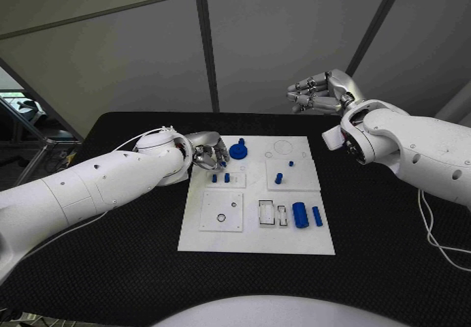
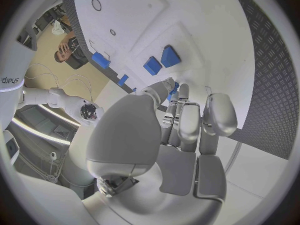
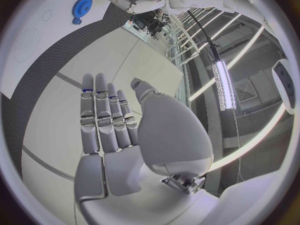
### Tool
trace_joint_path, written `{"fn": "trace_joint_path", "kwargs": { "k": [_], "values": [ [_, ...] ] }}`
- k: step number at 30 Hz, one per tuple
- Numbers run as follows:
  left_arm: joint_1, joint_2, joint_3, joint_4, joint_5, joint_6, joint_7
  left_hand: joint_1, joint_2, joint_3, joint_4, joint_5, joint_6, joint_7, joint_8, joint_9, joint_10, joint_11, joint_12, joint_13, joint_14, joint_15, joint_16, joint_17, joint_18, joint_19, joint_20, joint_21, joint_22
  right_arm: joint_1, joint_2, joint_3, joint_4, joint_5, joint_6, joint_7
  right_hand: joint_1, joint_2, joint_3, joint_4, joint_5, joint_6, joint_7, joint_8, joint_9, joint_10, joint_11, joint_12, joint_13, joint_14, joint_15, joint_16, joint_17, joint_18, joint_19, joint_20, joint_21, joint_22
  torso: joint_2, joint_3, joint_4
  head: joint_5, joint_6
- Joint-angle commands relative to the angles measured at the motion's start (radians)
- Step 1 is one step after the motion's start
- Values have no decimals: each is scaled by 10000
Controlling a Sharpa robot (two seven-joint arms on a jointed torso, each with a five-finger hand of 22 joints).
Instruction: Assemble the parts on the task board
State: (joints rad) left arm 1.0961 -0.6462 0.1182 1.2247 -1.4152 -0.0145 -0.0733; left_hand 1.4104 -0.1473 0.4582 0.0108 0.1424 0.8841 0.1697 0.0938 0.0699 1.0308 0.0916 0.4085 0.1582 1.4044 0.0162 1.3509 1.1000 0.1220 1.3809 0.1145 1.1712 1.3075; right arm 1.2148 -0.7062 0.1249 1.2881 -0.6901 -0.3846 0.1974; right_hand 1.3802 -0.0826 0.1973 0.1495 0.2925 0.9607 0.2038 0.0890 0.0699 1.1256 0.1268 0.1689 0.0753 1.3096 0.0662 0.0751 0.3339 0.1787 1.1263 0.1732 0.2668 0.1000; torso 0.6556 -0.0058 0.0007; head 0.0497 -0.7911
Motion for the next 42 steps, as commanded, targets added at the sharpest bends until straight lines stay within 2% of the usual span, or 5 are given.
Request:
{"fn": "trace_joint_path", "kwargs": {
  "k": [1,17,21,32,42],
  "values": [
    [13,-38,3,26,29,24,-61,-111,-38,2,-25,-58,-95,5,-65,-22,89,3,-72,15,-53,2,-26,-20,-307,-35,26,-53,371,15,-24,7,9,-164,44,-19,49,62,3,-55,52,-8,17,-59,1,-14,63,-40,-13,68,15,-68,-18,50,68,2,-73,-14,-5,-2,8,-8,10],
    [9,-443,16,-39,27,-361,109,-35,-83,-8,-118,-46,-21,20,-46,-7,-15,48,-188,18,-163,36,-123,-214,-264,-146,38,-289,264,-42,-282,4,-87,-3041,797,-651,595,4,186,-637,-171,482,-253,120,47,303,-239,-31,-63,1578,-482,1061,520,63,1454,-555,728,365,-4,-17,18,-45,114],
    [7,-652,218,-102,412,-1101,547,-72,-85,32,-128,-35,655,-12,298,105,-118,79,-341,-32,-484,55,-540,-1025,-153,-396,52,-832,-18,-137,-476,2,84,-4751,1079,-1255,774,74,408,-853,-227,746,-403,156,41,616,-373,-54,-54,2036,-768,2486,1322,13,2218,-883,1595,858,-2,-25,20,-102,178],
    [-46,-1885,419,880,7045,-2820,2424,-434,18,8,-10,-39,1235,23,419,85,186,86,-652,-136,-2343,35,-3903,-5334,623,-2480,30,-5597,-2727,-514,-1072,-122,1006,-8545,1980,-2591,443,-206,1207,-862,-824,1111,-612,37,19,640,-557,-574,-43,2006,-869,7733,4991,-112,2352,-1049,4035,2848,3,-22,13,-555,386],
    [-390,-2745,419,2433,10825,-3854,3441,-682,64,-260,120,46,1254,30,383,58,137,139,-832,-305,-2644,110,-5082,-5990,622,-2676,125,-6677,-3596,-944,-1099,-302,1439,-10312,1896,-3640,356,-447,1552,-856,-1429,613,-372,-231,-19,0,-308,-814,-76,1988,-672,9237,6181,-284,2245,-896,5472,4349,-3,-7,-12,-562,547]
  ]
}}
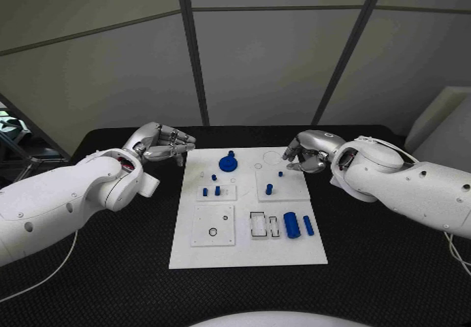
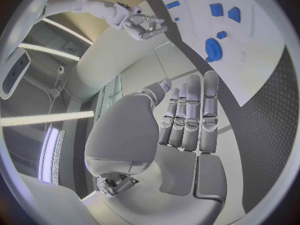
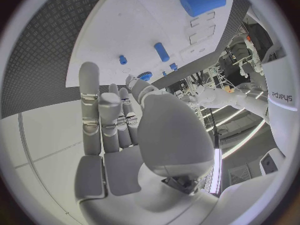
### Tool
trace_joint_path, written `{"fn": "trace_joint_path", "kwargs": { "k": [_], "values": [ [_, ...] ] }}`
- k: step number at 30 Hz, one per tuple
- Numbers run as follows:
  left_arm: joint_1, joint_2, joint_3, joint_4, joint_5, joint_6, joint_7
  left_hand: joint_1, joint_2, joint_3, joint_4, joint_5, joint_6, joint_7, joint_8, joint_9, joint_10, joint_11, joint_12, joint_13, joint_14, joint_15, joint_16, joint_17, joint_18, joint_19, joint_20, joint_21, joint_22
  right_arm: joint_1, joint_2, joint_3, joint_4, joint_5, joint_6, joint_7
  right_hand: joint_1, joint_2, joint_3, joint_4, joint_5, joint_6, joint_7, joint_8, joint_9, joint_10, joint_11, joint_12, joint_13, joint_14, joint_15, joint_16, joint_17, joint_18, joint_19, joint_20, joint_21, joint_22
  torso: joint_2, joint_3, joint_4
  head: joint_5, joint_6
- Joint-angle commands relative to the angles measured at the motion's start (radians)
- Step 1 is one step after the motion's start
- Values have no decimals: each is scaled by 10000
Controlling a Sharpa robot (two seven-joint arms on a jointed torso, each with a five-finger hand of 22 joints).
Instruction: Assemble the parts on the task board
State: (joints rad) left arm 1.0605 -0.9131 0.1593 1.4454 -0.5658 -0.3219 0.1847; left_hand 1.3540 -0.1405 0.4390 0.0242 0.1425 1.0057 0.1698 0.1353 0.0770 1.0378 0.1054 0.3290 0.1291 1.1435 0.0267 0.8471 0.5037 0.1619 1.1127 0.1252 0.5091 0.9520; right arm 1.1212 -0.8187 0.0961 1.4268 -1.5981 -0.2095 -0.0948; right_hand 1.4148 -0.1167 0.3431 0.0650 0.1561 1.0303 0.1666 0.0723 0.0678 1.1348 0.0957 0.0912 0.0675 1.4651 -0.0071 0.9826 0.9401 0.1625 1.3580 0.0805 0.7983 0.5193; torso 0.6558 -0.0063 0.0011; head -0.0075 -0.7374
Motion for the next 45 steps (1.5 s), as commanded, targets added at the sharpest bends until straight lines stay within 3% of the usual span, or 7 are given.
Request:
{"fn": "trace_joint_path", "kwargs": {
  "k": [1,4,9,14,32,39,45],
  "values": [
    [-57,-114,8,309,2479,-822,911,-120,-4,-72,-14,46,41,28,-32,-13,74,1,-35,-16,-34,5,-55,-34,222,9,19,-70,-54,-23,48,-33,57,-1293,170,-757,3,-129,131,-11,-76,-109,10,-64,2,-121,14,-30,4,431,68,273,208,-130,-84,45,273,278,-5,-2,-11,23,-8],
    [-100,-180,8,477,2750,-926,1008,-75,7,-76,-52,61,38,44,-39,-17,88,3,-42,-30,-28,1,-122,-75,221,32,14,-146,-128,-53,118,-86,51,-1367,325,-771,-23,-192,294,-17,-83,-213,56,-63,6,-187,51,23,11,416,94,675,515,-152,-137,101,710,733,5,-9,16,17,-42],
    [-135,-229,9,637,2951,-971,1181,-3,18,-70,-111,68,5,90,-60,-26,75,29,-59,-49,-37,12,-187,-114,217,51,13,-213,-192,-76,241,-354,45,-1385,453,-764,-42,-226,484,-44,-66,-289,143,-63,8,-289,111,52,5,407,150,1097,839,-197,-155,172,1262,1339,2,-9,-17,54,-111],
    [-152,-239,9,700,3165,-944,1299,41,46,-60,-142,70,-5,105,-67,-30,66,41,-69,-60,-54,20,-227,-138,214,54,14,-253,-228,-86,439,-441,-65,-1389,422,-778,-50,-246,576,-67,-52,-291,164,-55,13,-311,127,83,6,389,160,1266,953,-207,-180,205,1503,1592,7,-3,1,45,-160],
    [-160,-210,9,641,3249,-756,1286,59,79,-77,-166,66,-62,153,-97,-43,17,81,-98,-88,-106,52,-307,-184,205,43,31,-339,-300,-95,870,-472,-397,-1395,295,-758,9,-159,945,-188,85,-193,157,-29,30,-258,117,189,8,356,161,1669,1218,-254,-216,244,2158,2301,2,-2,-5,113,-218],
    [-160,-175,9,620,3250,-655,1161,65,103,-91,-176,65,-122,193,-127,-54,-33,111,-118,-107,-122,71,-338,-206,202,45,43,-383,-339,-95,950,-471,-494,-1399,681,-914,52,-83,1163,-314,327,79,54,77,78,44,17,371,57,389,95,1998,1477,-407,34,223,3051,3437,-4,-8,5,117,-226],
    [-160,-165,9,606,3250,-588,1095,79,126,-110,-193,67,-169,227,-146,-59,-80,137,-126,-123,-85,90,-319,-205,203,158,53,-340,-333,-95,971,-471,-516,-1444,850,-1023,87,-14,1284,-439,442,307,-38,166,116,259,-75,479,92,391,36,2131,1541,-430,36,177,3308,3706,-12,-4,-13,120,-227]
  ]
}}
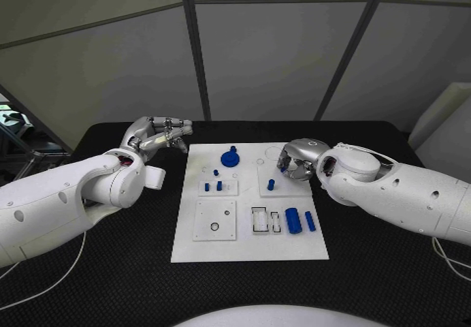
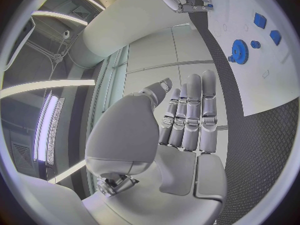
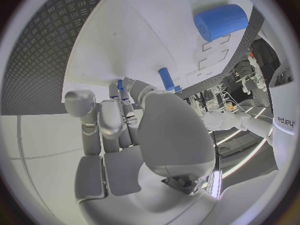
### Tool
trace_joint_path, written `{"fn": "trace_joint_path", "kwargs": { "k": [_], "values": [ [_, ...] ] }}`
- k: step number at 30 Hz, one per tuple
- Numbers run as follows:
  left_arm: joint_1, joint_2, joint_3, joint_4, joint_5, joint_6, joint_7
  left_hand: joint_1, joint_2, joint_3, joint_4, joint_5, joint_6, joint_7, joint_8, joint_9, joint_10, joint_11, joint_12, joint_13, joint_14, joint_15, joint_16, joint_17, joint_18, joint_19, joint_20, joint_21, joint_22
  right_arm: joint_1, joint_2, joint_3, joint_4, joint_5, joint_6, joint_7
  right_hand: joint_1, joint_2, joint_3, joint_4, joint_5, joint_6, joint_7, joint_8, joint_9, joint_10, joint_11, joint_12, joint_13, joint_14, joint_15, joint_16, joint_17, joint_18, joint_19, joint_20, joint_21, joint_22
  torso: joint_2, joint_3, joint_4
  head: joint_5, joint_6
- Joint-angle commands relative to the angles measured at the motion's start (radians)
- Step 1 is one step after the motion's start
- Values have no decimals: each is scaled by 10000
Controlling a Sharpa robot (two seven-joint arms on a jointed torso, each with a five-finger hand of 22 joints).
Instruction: Assemble the parts on the task board
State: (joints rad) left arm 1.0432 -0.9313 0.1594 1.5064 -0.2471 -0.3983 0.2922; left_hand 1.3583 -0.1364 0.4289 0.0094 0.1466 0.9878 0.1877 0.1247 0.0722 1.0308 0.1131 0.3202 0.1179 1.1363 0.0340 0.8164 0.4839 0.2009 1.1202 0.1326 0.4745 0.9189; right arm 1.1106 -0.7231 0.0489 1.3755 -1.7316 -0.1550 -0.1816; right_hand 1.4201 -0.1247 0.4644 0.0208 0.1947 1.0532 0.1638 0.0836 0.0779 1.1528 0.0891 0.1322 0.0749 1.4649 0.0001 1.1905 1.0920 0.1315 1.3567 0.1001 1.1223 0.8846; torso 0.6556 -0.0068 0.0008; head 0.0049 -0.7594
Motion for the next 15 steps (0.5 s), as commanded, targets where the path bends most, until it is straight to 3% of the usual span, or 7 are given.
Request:
{"fn": "trace_joint_path", "kwargs": {
  "k": [1,15],
  "values": [
    [14,21,9,-7,63,192,24,39,87,-9,-48,26,8,50,-40,-11,-14,61,-39,-12,-18,18,-14,-9,-188,85,-21,6,-2,11,19,1,-7,-125,327,-177,45,82,89,-22,59,112,-24,67,21,115,-22,85,24,393,-46,77,38,-123,47,-27,102,89,-12,2,-3,-10,-9],
    [14,41,9,-4,63,298,67,145,177,46,-109,43,-20,77,-42,-10,-53,83,-32,-27,-139,36,-99,-51,-190,66,-15,-15,-13,10,42,1,-22,-261,361,-317,70,161,158,-149,50,259,-76,122,44,258,-74,142,55,389,-84,161,61,-164,73,-63,368,409,-12,2,-10,-21,17]
  ]
}}
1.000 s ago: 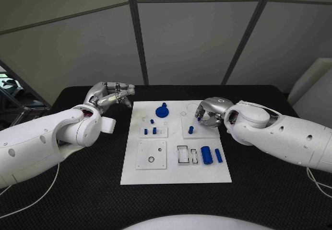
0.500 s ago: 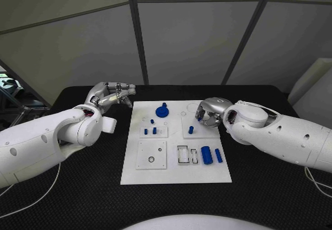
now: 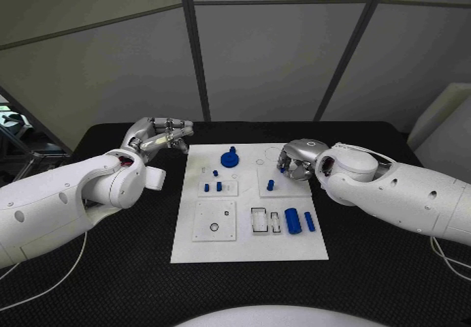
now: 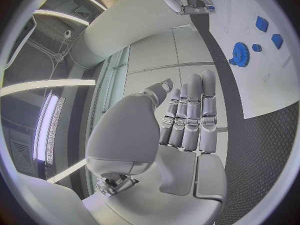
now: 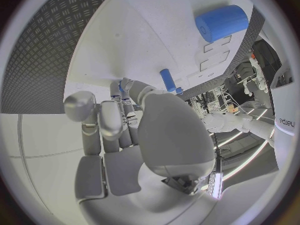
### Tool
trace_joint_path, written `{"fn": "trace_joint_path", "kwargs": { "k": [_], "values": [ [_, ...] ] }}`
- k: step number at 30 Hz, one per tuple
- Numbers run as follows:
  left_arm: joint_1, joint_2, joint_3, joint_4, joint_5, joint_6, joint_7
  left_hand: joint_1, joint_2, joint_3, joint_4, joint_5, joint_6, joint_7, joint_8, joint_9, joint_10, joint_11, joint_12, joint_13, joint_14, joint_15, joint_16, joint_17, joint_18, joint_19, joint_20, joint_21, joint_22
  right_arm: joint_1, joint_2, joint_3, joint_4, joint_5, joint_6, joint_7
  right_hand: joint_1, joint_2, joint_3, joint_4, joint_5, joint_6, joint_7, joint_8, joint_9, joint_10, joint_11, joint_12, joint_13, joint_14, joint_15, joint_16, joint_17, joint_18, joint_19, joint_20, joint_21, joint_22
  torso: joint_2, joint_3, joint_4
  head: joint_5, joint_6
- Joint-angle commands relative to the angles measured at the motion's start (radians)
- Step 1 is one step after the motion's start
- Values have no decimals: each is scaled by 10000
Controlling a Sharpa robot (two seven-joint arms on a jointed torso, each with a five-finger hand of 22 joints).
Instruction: Assemble the parts on the task board
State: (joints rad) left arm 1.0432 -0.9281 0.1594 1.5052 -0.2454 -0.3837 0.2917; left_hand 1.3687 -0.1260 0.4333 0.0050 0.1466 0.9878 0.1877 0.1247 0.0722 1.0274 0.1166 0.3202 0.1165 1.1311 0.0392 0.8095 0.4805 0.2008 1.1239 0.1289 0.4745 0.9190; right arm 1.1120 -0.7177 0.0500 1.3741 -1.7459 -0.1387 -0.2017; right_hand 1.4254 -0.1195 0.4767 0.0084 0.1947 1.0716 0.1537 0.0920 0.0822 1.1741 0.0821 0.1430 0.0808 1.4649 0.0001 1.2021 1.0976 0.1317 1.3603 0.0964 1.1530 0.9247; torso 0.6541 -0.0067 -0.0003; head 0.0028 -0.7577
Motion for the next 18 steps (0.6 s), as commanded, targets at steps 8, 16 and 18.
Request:
{"fn": "trace_joint_path", "kwargs": {
  "k": [8,16,18],
  "values": [
    [14,9,9,8,46,153,73,41,74,2,-65,43,-21,77,-42,-10,-19,48,-32,-13,-87,-16,-30,-17,-189,29,23,-15,-14,-3,-13,-10,-8,-118,198,-116,17,108,35,-25,50,75,25,38,0,45,-5,34,-3,389,-84,45,5,-166,36,-26,62,8,2,1,0,0,-1],
    [14,9,9,8,46,153,73,41,74,2,-65,43,-21,77,-42,-10,-19,48,-32,-13,-87,-16,-30,-17,-189,29,23,-15,-14,-3,-13,-10,-8,-118,198,-116,17,108,35,-25,50,75,25,38,0,45,-5,34,-3,389,-84,45,5,-166,36,-26,62,8,2,1,0,0,-1],
    [14,9,9,8,46,153,73,41,74,2,-65,43,-21,77,-42,-10,-19,48,-32,-13,-87,-16,-30,-17,-189,29,23,-15,-14,-3,-13,-10,-8,-118,198,-116,17,108,35,-25,50,75,25,38,0,45,-5,34,-3,389,-84,45,5,-166,36,-26,62,8,2,1,0,0,-1]
  ]
}}
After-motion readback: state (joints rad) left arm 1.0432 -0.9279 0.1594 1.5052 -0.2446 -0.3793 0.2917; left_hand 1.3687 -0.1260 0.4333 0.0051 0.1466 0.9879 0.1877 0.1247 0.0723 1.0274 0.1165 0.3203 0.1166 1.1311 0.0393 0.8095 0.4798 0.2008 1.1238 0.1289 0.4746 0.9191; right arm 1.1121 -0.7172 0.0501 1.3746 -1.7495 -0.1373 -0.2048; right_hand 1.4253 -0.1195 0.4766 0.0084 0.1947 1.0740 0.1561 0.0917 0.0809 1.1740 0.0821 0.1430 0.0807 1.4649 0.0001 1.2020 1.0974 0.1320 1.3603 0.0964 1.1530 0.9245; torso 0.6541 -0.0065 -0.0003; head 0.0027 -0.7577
